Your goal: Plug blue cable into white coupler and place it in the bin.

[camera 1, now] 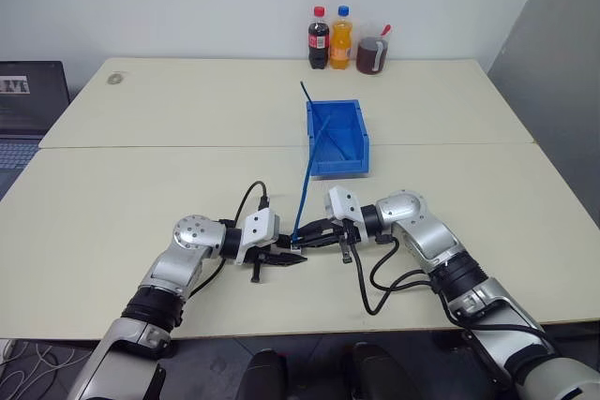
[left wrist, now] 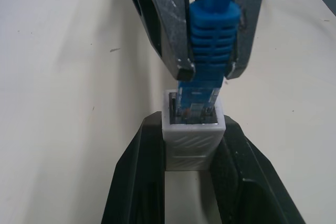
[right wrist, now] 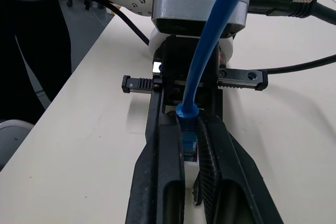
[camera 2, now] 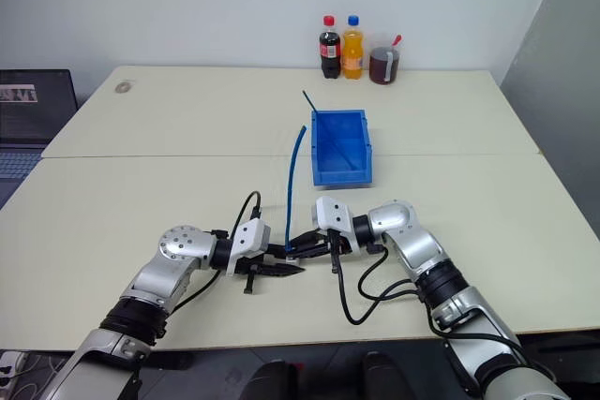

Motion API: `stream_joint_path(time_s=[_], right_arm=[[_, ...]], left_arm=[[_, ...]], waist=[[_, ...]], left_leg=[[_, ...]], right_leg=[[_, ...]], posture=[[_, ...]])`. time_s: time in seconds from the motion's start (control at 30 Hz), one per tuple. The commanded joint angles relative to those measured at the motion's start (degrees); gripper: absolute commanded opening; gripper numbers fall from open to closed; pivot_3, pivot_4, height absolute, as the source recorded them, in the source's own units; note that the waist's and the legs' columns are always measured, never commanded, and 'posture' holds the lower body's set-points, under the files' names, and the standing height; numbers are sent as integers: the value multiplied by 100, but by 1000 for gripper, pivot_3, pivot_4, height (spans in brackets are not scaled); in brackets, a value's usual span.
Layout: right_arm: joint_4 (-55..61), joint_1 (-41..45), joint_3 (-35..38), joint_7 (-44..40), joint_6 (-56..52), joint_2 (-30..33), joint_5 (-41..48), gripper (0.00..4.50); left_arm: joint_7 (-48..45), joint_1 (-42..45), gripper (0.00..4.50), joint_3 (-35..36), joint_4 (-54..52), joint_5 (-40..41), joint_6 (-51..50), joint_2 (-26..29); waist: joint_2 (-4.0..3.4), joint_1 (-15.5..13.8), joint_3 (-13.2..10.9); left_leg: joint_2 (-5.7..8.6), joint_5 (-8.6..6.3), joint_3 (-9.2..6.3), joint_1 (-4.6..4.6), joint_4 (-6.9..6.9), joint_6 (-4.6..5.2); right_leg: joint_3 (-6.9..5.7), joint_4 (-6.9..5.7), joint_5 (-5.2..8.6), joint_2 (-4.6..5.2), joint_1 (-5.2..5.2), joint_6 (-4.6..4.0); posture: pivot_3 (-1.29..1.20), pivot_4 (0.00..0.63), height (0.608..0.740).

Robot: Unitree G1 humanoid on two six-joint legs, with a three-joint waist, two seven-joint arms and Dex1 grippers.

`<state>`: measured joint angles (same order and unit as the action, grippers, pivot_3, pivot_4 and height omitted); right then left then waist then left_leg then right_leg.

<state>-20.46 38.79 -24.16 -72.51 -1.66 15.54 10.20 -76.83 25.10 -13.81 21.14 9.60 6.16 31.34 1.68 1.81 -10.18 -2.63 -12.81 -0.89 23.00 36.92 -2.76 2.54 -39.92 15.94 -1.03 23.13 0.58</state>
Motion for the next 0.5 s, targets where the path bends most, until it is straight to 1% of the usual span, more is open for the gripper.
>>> stream_joint_path(time_s=[0.03,0.2,0.37,0.5], right_arm=[[-156,-99,-83,65,21,2,-256,109],[-575,-260,-142,323,344,-21,-518,109],[-811,-357,-204,384,642,-7,-670,109],[-872,-300,-78,502,571,-62,-585,109]], left_arm=[[30,-38,791,45,-193,17,-10,15],[38,-49,791,64,-211,16,-23,13],[39,4,791,88,-189,1,-17,5],[124,58,791,136,-145,-28,46,-33]], waist=[[0,0,0],[1,4,1],[-1,12,4],[-2,13,10]], left_leg=[[0,0,0,0,0,0],[-1,0,0,-2,-1,0],[-3,0,0,-9,-2,0],[-4,0,0,-12,-2,0]], right_leg=[[0,0,0,0,0,0],[0,0,0,0,0,0],[2,-4,1,-3,-2,1],[2,-5,1,-5,-4,0]], posture=[[0,150,740],[0,150,740],[0,150,740],[0,150,740]])
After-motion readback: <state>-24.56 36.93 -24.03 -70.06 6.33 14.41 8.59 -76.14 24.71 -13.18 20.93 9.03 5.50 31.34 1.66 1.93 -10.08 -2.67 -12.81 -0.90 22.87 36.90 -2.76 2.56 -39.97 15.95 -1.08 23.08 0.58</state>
